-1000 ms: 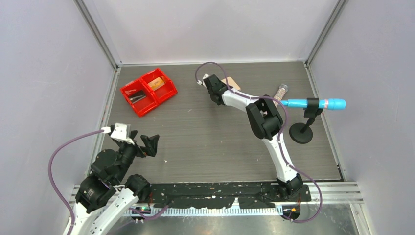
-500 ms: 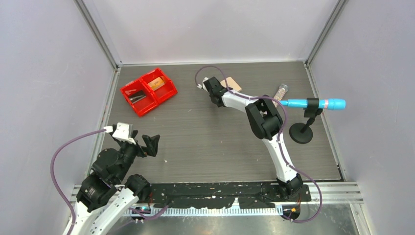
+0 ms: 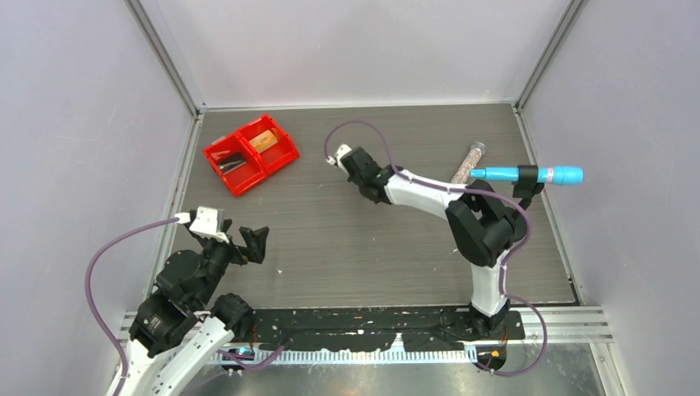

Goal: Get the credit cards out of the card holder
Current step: Open the card holder at the center of the board.

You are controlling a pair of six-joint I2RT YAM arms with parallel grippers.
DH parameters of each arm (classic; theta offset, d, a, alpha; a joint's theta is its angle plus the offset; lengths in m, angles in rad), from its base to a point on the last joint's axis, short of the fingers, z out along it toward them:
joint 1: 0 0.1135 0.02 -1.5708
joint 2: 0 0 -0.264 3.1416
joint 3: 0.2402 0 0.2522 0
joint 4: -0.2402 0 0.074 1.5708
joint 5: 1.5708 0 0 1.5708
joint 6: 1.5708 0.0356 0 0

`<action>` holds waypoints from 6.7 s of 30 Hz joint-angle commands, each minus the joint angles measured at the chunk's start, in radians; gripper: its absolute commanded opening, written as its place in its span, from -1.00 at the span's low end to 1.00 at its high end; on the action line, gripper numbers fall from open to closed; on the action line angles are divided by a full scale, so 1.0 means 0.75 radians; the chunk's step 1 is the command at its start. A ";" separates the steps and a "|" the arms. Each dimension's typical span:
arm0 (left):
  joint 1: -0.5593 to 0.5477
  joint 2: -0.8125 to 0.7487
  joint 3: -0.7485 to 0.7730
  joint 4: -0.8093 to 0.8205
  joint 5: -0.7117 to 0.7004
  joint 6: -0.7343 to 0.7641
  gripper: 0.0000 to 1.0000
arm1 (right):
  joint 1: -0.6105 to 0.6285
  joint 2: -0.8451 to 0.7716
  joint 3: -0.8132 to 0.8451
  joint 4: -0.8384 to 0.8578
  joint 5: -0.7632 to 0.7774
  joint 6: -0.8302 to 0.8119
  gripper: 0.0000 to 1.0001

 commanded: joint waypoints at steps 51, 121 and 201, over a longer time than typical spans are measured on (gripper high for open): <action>-0.012 0.642 -0.359 0.482 0.734 -0.735 0.67 | 0.070 -0.715 -0.916 0.305 -1.004 1.023 0.18; -0.577 1.562 0.013 0.368 0.167 -0.829 -0.22 | 0.427 -0.990 -1.379 0.824 -0.694 1.650 -0.89; -0.514 1.057 -0.323 0.746 0.333 -0.906 -1.00 | 0.760 -0.762 -0.983 0.197 -0.128 1.590 0.89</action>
